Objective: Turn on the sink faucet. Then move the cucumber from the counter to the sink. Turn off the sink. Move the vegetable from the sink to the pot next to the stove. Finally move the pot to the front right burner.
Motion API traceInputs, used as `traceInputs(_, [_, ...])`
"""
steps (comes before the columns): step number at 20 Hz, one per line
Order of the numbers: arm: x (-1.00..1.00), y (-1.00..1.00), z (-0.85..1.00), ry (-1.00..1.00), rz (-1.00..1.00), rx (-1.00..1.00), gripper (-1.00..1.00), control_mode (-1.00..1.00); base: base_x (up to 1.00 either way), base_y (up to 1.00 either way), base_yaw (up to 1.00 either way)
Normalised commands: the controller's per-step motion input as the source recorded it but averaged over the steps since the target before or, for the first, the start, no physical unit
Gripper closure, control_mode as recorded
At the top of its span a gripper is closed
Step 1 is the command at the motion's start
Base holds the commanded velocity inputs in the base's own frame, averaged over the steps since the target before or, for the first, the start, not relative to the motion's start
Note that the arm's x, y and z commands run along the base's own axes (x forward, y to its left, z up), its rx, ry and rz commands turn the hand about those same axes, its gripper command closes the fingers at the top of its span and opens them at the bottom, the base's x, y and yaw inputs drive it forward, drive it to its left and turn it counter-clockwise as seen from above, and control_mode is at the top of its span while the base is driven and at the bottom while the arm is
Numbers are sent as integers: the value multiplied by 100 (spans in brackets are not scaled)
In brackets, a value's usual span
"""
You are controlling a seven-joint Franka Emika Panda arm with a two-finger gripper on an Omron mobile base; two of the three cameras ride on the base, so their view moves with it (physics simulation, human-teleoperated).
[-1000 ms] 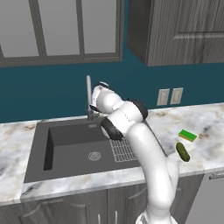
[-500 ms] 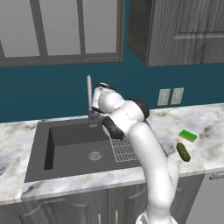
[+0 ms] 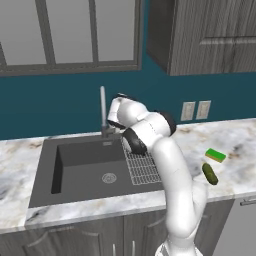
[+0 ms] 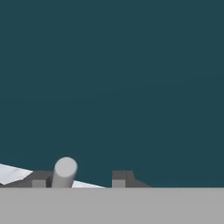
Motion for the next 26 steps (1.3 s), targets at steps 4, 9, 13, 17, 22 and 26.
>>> traceInputs(4, [-6, -59, -43, 6, 0, 1, 100, -100, 0, 0, 0])
traceInputs(9, [-9, -59, -43, 6, 0, 1, 100, -100, 0, 0, 0])
traceInputs(13, [-12, -59, -41, 7, 0, 1, 100, -100, 0, 0, 0])
traceInputs(17, [-17, -60, -39, 7, 0, 1, 100, -100, 0, 0, 0])
traceInputs(22, [-19, -64, -36, 6, 0, 2, 100, -100, 0, 0, 0])
traceInputs(26, [-17, -63, -35, 6, 0, 2, 100, -100, 0, 0, 0])
